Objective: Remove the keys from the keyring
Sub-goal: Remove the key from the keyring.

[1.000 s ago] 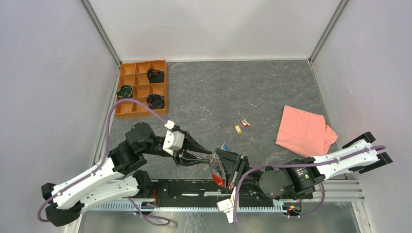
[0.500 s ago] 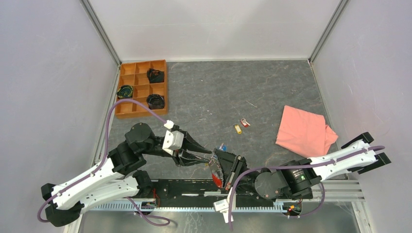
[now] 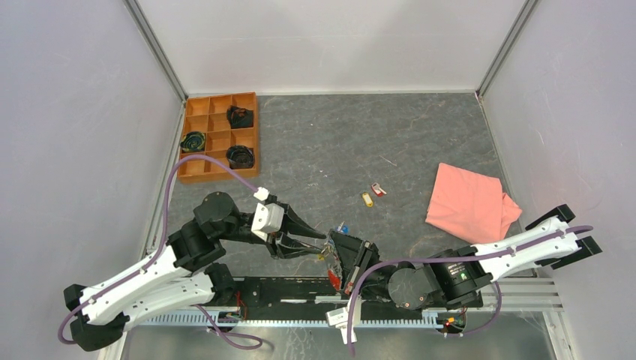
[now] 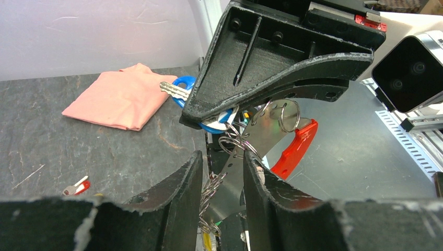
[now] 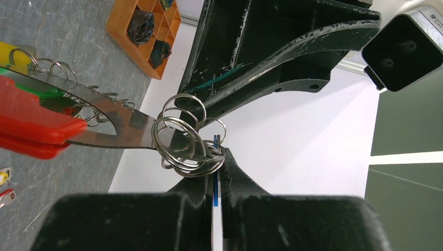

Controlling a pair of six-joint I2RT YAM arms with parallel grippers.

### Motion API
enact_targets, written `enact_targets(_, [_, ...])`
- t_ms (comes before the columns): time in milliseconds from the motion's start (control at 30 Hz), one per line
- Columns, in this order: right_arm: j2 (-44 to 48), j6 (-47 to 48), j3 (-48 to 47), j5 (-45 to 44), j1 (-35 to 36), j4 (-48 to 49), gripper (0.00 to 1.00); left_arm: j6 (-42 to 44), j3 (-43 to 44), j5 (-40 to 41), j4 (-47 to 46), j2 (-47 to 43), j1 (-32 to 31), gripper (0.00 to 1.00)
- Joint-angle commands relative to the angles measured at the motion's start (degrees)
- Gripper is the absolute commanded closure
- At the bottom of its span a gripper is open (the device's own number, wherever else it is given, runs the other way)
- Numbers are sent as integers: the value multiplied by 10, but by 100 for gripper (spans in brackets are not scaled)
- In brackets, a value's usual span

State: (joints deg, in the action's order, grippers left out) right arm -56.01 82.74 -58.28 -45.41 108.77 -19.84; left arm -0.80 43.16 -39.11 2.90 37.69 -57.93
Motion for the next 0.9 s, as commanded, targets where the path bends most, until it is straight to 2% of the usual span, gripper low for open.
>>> enact_targets(0, [3, -8, -27, -19, 5, 29, 100, -17, -4, 5, -6, -10, 0, 59])
enact_targets(433, [1, -7, -27, -17, 5, 33, 100, -18, -9, 14, -16, -13, 0, 59])
enact_targets(867, [1, -5, -25, -13, 5, 43, 100, -17, -16, 25, -27, -10, 0, 70])
